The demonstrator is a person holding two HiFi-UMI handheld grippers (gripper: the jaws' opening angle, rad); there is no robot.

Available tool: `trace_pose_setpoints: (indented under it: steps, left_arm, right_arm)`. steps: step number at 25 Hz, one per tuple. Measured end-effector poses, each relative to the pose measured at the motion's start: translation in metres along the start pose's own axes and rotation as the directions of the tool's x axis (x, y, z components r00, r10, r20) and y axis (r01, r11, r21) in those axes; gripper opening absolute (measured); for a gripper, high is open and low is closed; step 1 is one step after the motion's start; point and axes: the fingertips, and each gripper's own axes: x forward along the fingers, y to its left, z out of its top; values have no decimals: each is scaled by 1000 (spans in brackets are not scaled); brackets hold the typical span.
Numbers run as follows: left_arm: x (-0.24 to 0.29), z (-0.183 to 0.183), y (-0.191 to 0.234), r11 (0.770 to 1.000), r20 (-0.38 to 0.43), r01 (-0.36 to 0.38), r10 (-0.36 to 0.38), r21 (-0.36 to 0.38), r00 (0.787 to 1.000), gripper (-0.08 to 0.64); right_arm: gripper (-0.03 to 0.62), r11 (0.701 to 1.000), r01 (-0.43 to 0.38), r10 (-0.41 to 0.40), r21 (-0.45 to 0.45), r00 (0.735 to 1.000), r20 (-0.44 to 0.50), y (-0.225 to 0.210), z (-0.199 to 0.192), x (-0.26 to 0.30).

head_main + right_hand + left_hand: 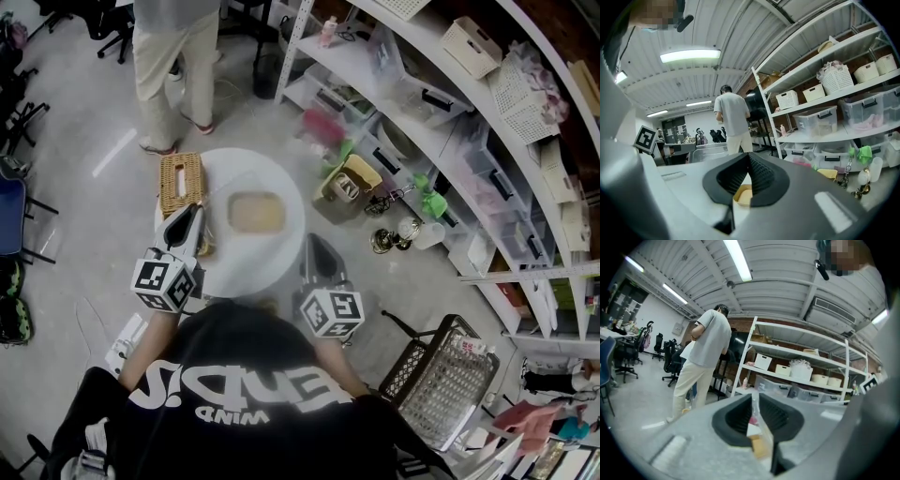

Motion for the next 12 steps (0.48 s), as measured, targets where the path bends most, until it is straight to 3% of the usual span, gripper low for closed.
trace_pose_setpoints:
  steps: [12]
  left_arm:
    - [11,-8,-1,1000,-28,21,-21,-14,999,48]
  right_arm:
    - [0,1000,-4,4,7,1000,-8,-6,-2,5]
